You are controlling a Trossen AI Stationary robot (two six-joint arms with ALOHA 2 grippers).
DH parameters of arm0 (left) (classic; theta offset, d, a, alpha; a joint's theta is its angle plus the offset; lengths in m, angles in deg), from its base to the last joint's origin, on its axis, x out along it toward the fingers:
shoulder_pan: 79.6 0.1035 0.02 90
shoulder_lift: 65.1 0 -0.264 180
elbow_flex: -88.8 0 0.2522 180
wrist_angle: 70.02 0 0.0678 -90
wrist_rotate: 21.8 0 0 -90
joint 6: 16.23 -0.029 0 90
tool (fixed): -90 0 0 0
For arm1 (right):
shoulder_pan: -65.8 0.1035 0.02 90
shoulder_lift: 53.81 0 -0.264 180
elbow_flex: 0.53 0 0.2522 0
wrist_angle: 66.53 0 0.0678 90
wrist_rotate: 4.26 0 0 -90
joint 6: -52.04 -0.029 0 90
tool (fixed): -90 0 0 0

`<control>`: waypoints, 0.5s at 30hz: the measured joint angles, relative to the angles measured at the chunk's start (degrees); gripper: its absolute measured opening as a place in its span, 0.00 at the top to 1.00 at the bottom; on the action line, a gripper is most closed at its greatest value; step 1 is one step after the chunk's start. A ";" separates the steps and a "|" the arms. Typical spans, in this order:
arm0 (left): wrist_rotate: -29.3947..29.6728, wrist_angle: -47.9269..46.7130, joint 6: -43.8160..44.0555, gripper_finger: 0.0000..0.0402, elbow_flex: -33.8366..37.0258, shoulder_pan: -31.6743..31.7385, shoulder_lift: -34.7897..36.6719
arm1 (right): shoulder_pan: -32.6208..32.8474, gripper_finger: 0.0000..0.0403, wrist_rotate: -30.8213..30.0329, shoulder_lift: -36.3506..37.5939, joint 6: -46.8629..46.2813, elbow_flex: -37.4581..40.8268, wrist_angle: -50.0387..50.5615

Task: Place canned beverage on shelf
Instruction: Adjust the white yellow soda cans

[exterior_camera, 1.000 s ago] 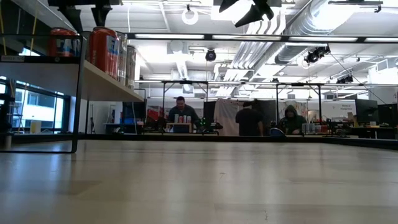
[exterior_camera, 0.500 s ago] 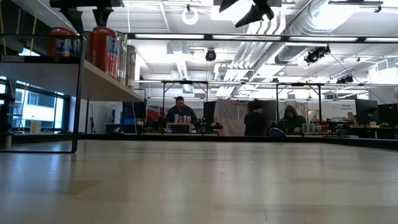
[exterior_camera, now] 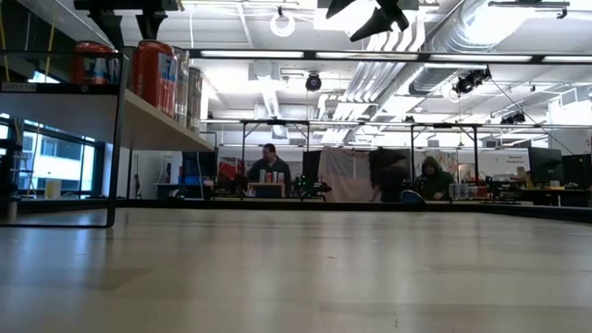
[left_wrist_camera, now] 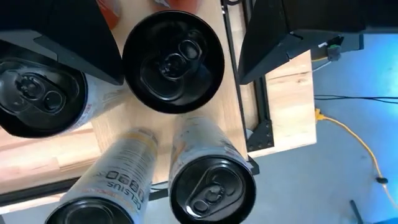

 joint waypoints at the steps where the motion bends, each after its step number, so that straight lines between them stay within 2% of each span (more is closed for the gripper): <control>1: 0.15 0.01 -0.36 0.24 0.00 0.00 0.00 | 0.00 0.14 0.01 0.00 -0.01 0.00 0.00; 15: 0.48 0.02 -7.01 0.24 0.00 0.00 0.00 | 0.01 0.14 0.07 0.00 -0.01 0.00 -0.13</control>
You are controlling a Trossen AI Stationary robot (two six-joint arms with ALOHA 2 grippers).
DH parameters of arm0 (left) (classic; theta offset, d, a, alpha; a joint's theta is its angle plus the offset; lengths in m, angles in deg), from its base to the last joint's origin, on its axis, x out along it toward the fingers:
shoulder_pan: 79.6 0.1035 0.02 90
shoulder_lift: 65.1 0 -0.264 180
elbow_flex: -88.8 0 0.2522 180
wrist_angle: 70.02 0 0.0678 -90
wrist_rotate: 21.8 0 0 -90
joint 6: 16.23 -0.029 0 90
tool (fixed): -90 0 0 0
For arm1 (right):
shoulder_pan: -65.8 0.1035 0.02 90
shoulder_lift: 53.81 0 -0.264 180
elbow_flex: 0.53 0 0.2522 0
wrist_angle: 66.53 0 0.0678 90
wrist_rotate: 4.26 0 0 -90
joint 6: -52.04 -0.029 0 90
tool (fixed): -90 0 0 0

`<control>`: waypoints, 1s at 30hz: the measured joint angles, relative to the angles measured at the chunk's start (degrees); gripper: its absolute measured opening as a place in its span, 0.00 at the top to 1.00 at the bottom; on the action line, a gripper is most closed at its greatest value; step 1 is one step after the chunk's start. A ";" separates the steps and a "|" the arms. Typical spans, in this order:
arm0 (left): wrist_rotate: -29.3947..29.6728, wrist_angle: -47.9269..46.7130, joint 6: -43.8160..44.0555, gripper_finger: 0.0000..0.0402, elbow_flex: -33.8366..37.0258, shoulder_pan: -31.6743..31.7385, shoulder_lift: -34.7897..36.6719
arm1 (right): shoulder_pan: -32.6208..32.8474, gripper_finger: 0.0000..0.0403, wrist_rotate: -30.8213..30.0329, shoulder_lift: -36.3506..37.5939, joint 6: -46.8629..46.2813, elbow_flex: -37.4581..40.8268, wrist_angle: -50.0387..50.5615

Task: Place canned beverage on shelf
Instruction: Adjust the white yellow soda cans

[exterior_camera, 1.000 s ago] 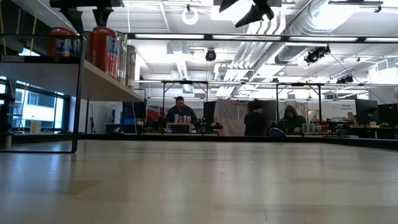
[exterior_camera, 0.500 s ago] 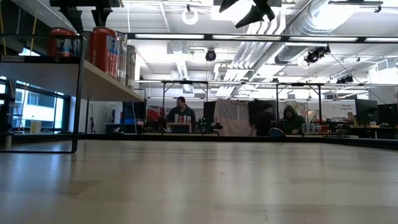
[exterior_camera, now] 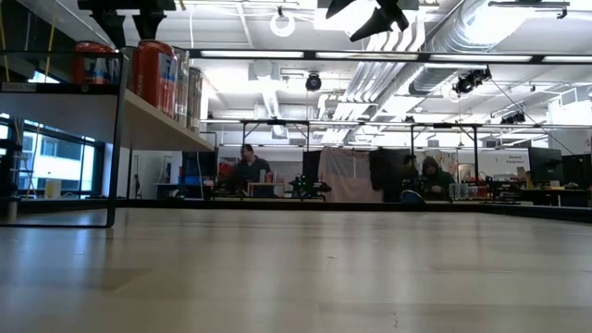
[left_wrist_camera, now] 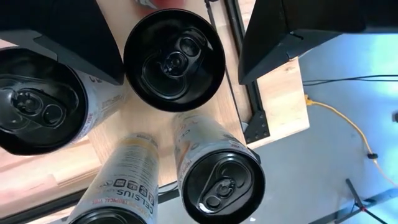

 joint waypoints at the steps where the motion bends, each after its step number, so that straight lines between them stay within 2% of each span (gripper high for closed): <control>1: 0.18 -0.02 -0.01 0.24 0.00 0.00 0.00 | 0.00 0.14 0.00 0.00 0.00 0.00 0.00; 21: 0.46 -0.06 -2.36 0.24 -0.13 0.00 0.00 | -0.01 0.14 0.00 0.00 0.04 0.00 0.00; 30: -1.39 0.51 -2.41 0.24 -6.23 -0.01 0.02 | -0.02 0.14 0.00 0.00 0.13 0.00 0.02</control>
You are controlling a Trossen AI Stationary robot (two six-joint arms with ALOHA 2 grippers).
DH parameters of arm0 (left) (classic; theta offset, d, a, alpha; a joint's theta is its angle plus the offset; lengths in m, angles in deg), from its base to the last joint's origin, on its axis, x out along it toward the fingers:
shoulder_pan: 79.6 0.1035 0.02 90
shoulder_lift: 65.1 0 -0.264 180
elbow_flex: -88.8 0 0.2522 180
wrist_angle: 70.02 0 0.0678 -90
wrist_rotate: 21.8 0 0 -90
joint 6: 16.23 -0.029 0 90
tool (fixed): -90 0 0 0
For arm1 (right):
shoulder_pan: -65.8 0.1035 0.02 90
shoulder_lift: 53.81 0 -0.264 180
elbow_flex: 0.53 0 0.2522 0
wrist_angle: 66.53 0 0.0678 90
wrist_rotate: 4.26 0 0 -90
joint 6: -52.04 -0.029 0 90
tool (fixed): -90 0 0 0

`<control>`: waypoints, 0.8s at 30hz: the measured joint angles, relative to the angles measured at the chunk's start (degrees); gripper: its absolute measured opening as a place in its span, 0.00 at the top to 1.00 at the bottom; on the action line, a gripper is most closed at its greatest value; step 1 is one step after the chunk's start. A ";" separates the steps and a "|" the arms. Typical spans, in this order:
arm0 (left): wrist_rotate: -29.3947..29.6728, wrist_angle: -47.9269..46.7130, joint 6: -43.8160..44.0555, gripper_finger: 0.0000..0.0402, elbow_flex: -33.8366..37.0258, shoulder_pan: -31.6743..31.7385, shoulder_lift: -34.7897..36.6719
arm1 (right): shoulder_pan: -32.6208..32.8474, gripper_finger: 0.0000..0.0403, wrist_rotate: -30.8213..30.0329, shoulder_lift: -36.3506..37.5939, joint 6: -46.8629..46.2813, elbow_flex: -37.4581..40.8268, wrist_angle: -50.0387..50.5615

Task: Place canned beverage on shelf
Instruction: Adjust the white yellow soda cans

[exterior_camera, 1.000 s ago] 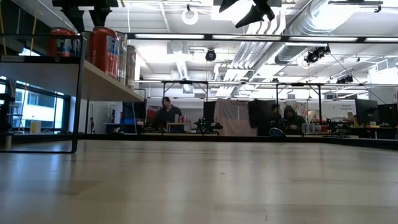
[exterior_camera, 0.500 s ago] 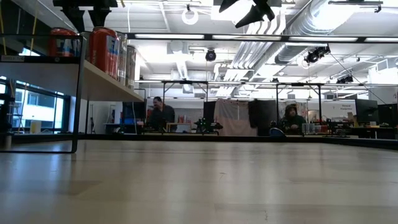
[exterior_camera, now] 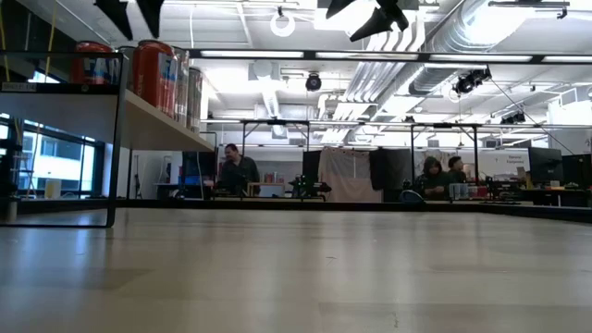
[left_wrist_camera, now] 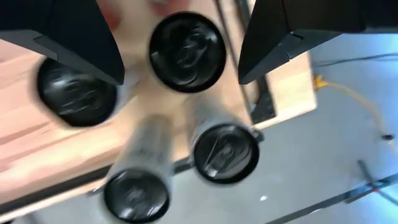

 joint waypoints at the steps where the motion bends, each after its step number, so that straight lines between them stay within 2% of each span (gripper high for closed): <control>1: -0.79 0.69 -0.01 0.24 -0.93 -0.04 0.00 | 0.00 0.14 0.00 0.00 0.06 0.00 0.04; 7: -8.76 10.13 -2.63 0.24 -3.76 -2.84 0.15 | 0.00 0.14 0.00 0.00 1.45 0.00 0.88; 10: -9.30 14.95 -3.44 0.24 -3.74 -5.18 0.15 | 0.02 0.14 0.01 0.00 1.21 0.00 0.89; 15: 3.77 16.00 -1.81 0.24 -3.75 -6.34 -2.19 | 0.00 0.14 0.00 0.00 0.99 0.00 0.86; 24: 18.42 8.85 -2.11 0.24 -3.63 -3.33 -9.80 | 0.00 0.14 0.02 0.00 -0.80 0.00 0.88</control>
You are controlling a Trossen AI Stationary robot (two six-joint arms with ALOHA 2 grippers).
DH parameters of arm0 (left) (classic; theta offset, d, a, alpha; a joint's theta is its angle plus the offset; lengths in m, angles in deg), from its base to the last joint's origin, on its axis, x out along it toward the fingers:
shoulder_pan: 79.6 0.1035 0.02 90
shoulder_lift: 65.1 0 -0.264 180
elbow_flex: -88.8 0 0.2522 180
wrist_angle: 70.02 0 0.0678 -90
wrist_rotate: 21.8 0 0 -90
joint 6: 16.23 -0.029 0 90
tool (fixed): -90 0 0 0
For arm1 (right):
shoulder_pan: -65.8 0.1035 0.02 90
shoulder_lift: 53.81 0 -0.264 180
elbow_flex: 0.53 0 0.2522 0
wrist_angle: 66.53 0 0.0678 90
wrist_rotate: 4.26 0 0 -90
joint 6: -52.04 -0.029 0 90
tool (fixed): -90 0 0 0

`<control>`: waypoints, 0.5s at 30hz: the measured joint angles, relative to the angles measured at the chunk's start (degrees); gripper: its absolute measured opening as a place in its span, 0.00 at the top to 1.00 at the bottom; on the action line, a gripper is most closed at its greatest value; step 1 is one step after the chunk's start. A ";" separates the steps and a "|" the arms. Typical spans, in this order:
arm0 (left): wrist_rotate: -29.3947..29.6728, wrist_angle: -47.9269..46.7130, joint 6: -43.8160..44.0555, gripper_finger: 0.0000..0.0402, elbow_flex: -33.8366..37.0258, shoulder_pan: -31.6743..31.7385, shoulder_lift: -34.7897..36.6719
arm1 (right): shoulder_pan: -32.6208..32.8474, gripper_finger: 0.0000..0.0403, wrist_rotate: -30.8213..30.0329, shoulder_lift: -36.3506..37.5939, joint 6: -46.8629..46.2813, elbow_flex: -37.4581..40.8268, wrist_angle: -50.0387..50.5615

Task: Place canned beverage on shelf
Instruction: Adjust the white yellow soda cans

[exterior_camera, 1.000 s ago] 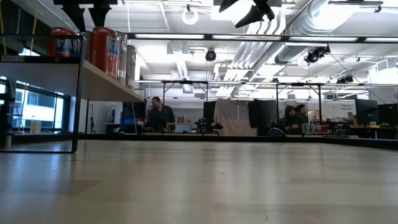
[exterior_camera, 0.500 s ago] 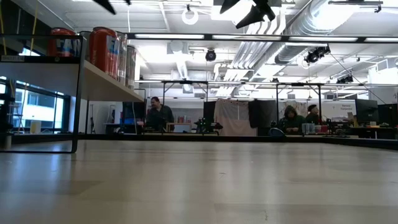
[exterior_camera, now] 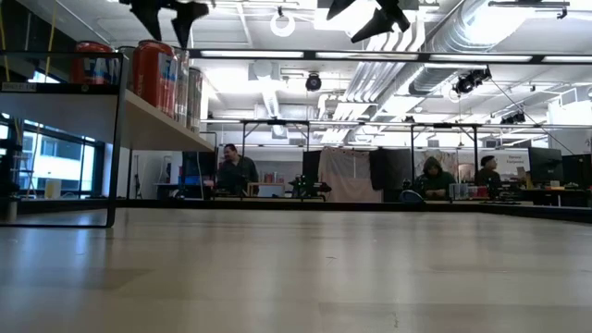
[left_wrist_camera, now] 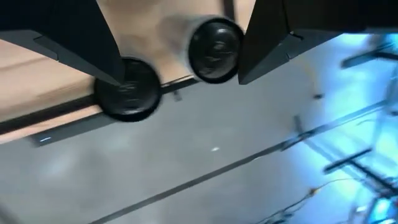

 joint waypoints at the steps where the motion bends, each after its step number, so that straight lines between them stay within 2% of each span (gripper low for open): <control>1: 0.74 -0.55 0.11 0.24 0.00 0.66 -0.56 | 0.00 0.14 0.04 0.00 -0.40 0.00 0.00; 4: 0.77 -0.40 -0.02 0.24 0.00 2.72 -1.95 | 0.01 0.14 1.47 0.00 -0.81 0.00 0.00; 8: -2.60 1.86 -0.33 0.24 -0.01 5.11 -2.20 | 0.02 0.14 2.55 0.00 -0.81 0.00 0.02; 15: -14.03 2.09 -1.82 0.24 -0.04 13.15 -2.20 | 0.02 0.14 2.54 0.00 -1.48 -0.01 0.00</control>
